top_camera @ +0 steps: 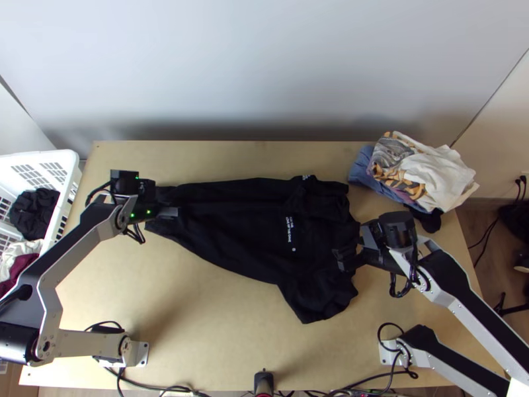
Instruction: Fold the t-shirt
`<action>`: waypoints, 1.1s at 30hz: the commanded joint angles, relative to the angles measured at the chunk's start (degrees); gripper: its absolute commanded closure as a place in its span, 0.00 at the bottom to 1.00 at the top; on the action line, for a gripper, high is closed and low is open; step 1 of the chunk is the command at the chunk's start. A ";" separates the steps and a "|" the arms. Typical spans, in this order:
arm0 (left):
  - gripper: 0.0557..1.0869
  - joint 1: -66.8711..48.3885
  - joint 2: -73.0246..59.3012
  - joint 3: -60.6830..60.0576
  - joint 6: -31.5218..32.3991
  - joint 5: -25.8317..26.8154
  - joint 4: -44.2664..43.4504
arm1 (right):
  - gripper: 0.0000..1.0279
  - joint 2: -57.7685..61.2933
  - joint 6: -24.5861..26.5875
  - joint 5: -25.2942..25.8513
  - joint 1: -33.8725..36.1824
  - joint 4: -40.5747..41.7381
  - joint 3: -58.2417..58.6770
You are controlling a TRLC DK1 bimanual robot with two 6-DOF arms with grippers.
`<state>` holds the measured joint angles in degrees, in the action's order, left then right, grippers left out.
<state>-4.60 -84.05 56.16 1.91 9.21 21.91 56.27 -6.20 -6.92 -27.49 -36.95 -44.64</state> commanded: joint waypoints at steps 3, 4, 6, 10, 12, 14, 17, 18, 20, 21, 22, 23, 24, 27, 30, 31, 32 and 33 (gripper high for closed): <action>0.21 5.22 5.13 -1.41 -3.85 0.10 8.59 | 0.10 0.16 -0.31 -0.20 0.77 0.12 0.17; 0.21 6.62 6.00 -2.28 -5.43 0.63 9.90 | 0.10 0.16 -0.31 -0.20 0.85 0.12 0.26; 0.21 9.52 6.79 -3.69 -7.98 2.48 12.89 | 0.10 0.24 -0.31 -0.29 0.85 0.39 0.61; 0.21 11.46 7.23 -4.83 -9.47 5.03 17.29 | 0.10 0.86 -0.31 -0.47 0.77 1.09 0.61; 0.21 11.28 7.41 -4.83 -9.21 5.90 17.46 | 0.10 1.21 -0.22 -0.55 0.59 1.44 0.52; 0.21 10.84 7.23 -4.83 -8.42 6.08 17.38 | 0.10 1.30 -0.22 -0.55 0.50 1.44 0.52; 0.21 9.70 6.36 -4.75 -7.54 6.08 16.67 | 0.10 1.30 -0.31 -0.73 0.50 1.44 0.43; 0.21 9.43 6.00 -4.75 -7.27 6.08 16.15 | 0.10 1.21 -0.31 -0.82 0.50 1.44 0.43; 0.21 9.08 5.30 -4.75 -6.83 6.08 15.00 | 0.10 1.12 -0.31 -0.90 0.59 1.44 0.43; 0.21 9.00 4.86 -4.57 -6.83 6.08 14.65 | 0.10 1.12 -0.31 -0.90 0.59 1.44 0.35; 0.21 8.82 4.60 -4.48 -6.75 6.08 14.21 | 0.10 1.03 -0.31 -0.90 0.59 1.44 0.35; 0.21 8.56 4.25 -4.48 -6.66 6.08 13.77 | 0.10 1.12 -0.40 -0.99 0.59 1.44 0.26; 0.21 8.47 3.89 -4.31 -6.57 6.08 13.51 | 0.10 1.12 -0.40 -0.99 0.59 1.44 0.26; 0.21 8.29 2.93 -3.78 -6.22 5.99 12.89 | 0.10 1.12 -0.48 -1.08 0.59 1.44 -0.01; 0.21 8.29 2.14 -3.51 -5.87 5.99 12.19 | 0.10 1.12 -0.48 -1.17 0.68 1.44 -0.01; 0.21 8.20 1.96 -3.43 -5.78 5.99 12.10 | 0.10 1.12 -0.40 -1.17 0.68 1.44 -0.01; 0.22 8.03 1.87 -3.43 -5.69 5.99 12.01 | 0.10 1.12 -0.40 -1.26 0.68 1.35 -0.01; 0.22 8.03 1.79 -3.43 -5.60 5.99 11.84 | 0.10 1.03 -0.40 -1.26 0.68 1.35 -0.01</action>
<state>3.88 -80.93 52.25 -4.29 15.25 34.98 57.36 -6.66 -7.99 -26.87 -35.48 -44.51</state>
